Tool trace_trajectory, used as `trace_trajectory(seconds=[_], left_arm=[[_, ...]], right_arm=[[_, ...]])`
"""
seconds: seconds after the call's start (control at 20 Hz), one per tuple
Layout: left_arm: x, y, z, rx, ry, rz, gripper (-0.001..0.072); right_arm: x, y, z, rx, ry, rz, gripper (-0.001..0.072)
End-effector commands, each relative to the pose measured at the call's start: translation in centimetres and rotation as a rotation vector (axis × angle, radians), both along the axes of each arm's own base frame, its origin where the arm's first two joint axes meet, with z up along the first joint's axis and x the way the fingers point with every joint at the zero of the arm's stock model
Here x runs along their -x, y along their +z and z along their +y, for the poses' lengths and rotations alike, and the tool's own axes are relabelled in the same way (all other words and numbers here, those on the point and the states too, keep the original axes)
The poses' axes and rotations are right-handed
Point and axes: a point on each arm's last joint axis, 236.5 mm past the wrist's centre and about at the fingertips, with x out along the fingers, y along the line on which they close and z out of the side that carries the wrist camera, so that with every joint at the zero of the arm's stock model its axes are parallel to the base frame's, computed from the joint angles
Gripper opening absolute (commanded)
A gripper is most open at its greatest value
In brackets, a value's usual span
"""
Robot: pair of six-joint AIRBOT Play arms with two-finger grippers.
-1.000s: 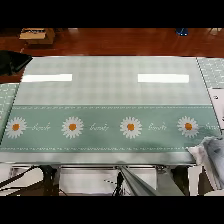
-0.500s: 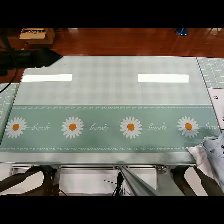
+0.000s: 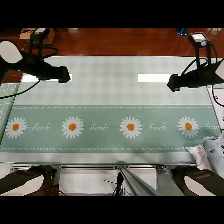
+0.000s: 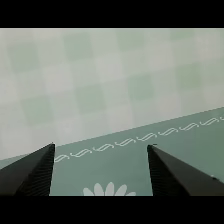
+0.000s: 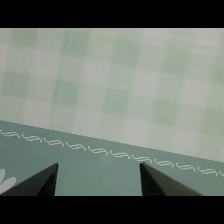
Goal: Fold the shirts.
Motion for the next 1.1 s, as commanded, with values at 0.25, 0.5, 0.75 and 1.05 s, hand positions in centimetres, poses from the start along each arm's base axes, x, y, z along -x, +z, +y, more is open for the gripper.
trace_trajectory(seconds=[0.25, 0.5, 0.75, 1.05], left_arm=[[0.42, -0.70, 0.47, -0.036, 0.022, 0.024, 0.0711], [0.42, -0.70, 0.47, -0.036, 0.022, 0.024, 0.0711], [0.42, -0.70, 0.47, -0.036, 0.022, 0.024, 0.0711], [0.42, -0.70, 0.47, -0.036, 0.022, 0.024, 0.0711]], right_arm=[[-0.19, -0.72, 0.68, 0.021, 0.009, 0.012, 0.0590], [-0.25, -0.70, 0.69, 0.021, 0.009, 0.010, 0.0591], [-0.25, -0.70, 0.69, 0.021, 0.009, 0.010, 0.0590], [-0.24, -0.70, 0.71, 0.021, 0.010, 0.010, 0.0590]])
